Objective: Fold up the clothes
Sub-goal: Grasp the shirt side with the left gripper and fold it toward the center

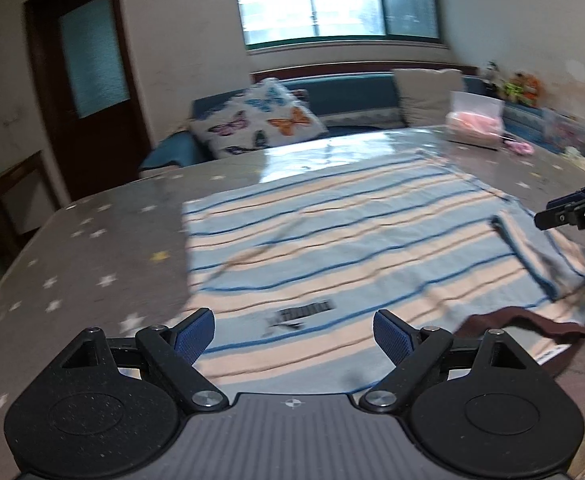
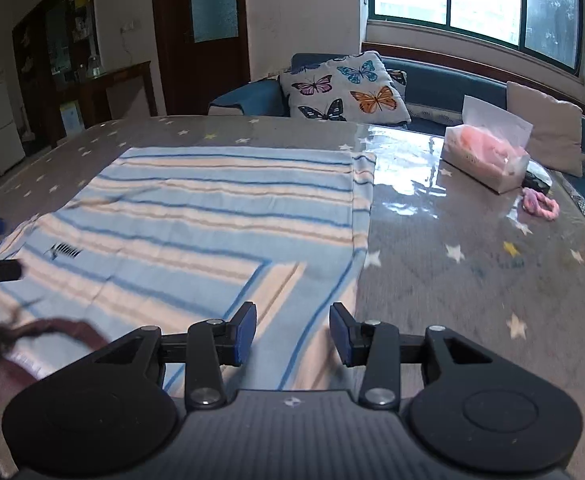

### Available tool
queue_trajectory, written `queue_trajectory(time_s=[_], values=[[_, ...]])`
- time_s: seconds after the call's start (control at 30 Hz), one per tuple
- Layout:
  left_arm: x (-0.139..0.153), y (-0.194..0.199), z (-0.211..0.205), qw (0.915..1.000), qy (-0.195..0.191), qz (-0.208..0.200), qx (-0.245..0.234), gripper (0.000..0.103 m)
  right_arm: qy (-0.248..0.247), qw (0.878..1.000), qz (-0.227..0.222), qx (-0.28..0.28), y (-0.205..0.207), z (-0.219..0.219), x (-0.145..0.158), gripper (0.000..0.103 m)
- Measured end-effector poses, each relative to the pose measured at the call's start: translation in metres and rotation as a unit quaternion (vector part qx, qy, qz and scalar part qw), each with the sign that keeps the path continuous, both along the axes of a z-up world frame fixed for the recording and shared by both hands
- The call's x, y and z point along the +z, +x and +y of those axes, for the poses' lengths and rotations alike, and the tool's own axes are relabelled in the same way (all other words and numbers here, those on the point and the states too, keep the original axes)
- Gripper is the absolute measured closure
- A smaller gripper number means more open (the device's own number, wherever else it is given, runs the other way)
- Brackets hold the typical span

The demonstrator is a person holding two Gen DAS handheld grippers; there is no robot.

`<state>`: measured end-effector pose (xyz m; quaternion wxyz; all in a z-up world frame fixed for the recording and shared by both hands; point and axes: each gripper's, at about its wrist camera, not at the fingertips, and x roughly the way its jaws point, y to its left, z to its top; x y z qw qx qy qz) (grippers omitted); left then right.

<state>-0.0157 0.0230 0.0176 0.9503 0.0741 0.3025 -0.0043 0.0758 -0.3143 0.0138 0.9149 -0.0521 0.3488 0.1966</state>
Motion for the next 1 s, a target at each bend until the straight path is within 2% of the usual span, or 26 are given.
queue_trajectory(time_s=[0.1,0.23,0.37,0.47,0.53,0.77,0.87,0.9,0.93,1.0], values=[[0.002,-0.009,0.019,0.9993,0.005,-0.001,0.036,0.014,0.012,1.000,0.008,-0.003,0.021,0.003,-0.005,0.063],[0.000,-0.025,0.049,0.9954,-0.002,0.005,0.096,0.014,-0.002,1.000,0.019,-0.004,0.039,0.010,-0.018,0.061],[-0.004,-0.039,0.081,0.9873,-0.034,0.017,0.154,0.016,-0.016,1.000,0.016,0.007,0.041,0.015,-0.023,0.053],[-0.008,-0.045,0.100,0.9799,-0.062,0.031,0.187,0.022,-0.019,1.000,0.011,0.012,0.037,0.019,-0.020,0.052],[-0.011,-0.048,0.107,0.9761,-0.079,0.041,0.198,0.025,-0.021,1.000,0.007,0.018,0.034,0.022,-0.018,0.046],[-0.022,-0.047,0.119,0.9662,-0.126,0.072,0.213,0.047,-0.022,1.000,0.004,0.020,0.023,0.027,-0.016,0.046],[-0.023,-0.048,0.124,0.9637,-0.134,0.070,0.220,0.054,-0.021,0.999,-0.001,0.034,0.017,0.034,-0.010,0.045],[-0.023,-0.048,0.124,0.9638,-0.132,0.069,0.221,0.063,-0.021,0.999,-0.002,0.041,0.014,0.037,-0.008,0.040],[-0.023,-0.047,0.125,0.9641,-0.128,0.067,0.222,0.067,-0.021,0.999,-0.004,0.050,0.012,0.042,-0.007,0.035],[-0.023,-0.047,0.126,0.9648,-0.124,0.065,0.223,0.082,-0.020,0.997,-0.006,0.073,0.006,0.054,-0.004,0.035]])
